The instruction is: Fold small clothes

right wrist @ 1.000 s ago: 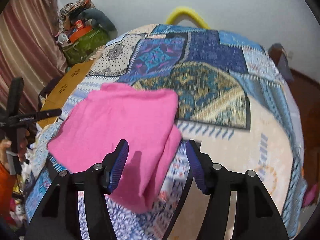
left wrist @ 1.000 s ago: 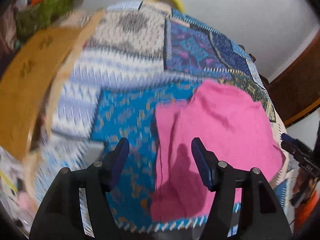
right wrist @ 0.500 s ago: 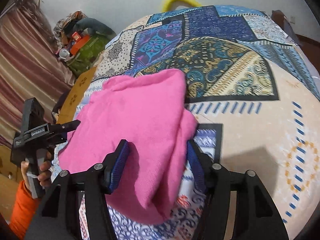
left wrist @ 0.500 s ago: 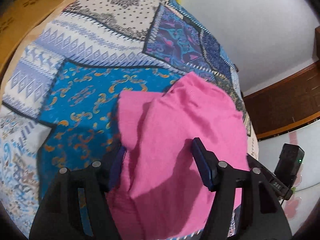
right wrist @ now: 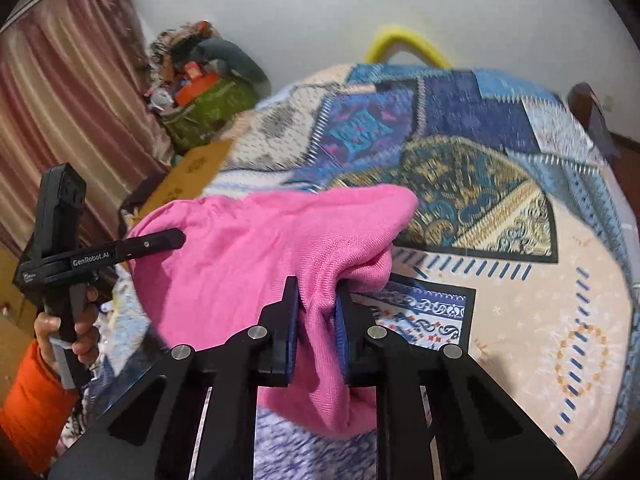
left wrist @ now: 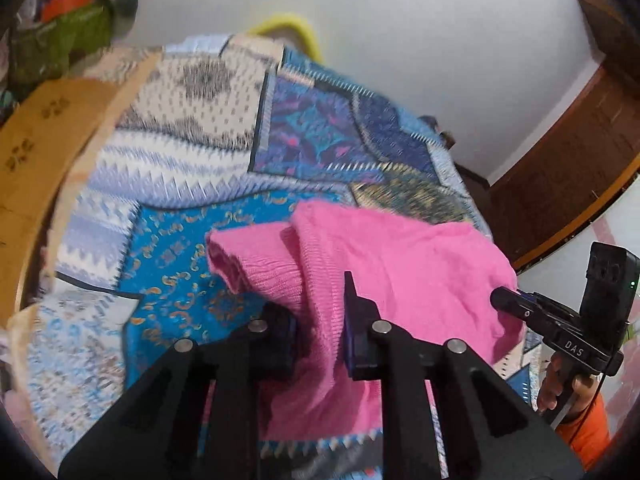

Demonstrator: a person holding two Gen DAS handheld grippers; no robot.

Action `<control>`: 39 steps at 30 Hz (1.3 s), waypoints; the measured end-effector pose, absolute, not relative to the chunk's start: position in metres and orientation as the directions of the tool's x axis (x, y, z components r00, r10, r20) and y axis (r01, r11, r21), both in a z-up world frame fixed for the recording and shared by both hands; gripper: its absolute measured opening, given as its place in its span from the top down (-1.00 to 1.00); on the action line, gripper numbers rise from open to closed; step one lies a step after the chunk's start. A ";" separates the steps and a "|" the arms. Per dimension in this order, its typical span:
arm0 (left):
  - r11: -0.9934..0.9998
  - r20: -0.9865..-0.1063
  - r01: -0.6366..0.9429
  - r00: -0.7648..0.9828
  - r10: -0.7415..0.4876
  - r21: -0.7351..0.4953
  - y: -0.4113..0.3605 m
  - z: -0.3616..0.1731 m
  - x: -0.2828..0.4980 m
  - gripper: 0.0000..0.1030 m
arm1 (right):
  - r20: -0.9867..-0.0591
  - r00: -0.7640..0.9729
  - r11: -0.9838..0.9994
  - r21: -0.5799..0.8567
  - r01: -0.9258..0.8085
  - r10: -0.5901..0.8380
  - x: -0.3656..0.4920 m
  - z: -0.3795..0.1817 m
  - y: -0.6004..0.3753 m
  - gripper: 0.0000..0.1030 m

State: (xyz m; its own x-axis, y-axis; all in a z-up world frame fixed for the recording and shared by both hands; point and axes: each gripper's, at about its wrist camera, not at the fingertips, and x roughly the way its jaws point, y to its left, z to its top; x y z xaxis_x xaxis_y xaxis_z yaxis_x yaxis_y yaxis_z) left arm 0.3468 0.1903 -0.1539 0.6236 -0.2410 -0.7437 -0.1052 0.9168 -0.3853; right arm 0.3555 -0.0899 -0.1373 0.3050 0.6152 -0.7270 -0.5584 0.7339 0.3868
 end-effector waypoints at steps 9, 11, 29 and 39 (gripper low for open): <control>0.934 -0.690 -0.071 0.694 -0.205 -0.349 0.186 -0.079 0.269 0.67 | -0.659 0.335 0.691 0.399 -0.603 0.673 0.298 -0.071 -0.096 0.73; 0.938 -0.694 -0.070 0.692 -0.199 -0.339 0.186 -0.076 0.254 0.67 | -0.658 0.325 0.682 0.403 -0.610 0.679 0.284 -0.067 -0.095 0.73; 0.971 -0.853 -0.175 0.519 -0.050 -0.163 0.201 -0.184 0.223 0.27 | -0.803 0.345 0.773 0.210 -0.599 0.485 0.257 -0.139 -0.085 0.58; 0.986 -0.799 -0.072 0.597 -0.079 -0.152 0.165 -0.140 0.224 -0.01 | -0.749 0.358 0.695 0.186 -0.695 0.558 0.241 -0.106 -0.058 0.30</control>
State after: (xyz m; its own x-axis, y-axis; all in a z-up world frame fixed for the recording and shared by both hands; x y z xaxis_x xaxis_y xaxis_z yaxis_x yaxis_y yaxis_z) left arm 0.2236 0.1653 -0.1402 0.5966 -0.0794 -0.7986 -0.0723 0.9857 -0.1521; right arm 0.2411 -0.0580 -0.1057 0.3578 0.5582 -0.7486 -0.6947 0.6948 0.1860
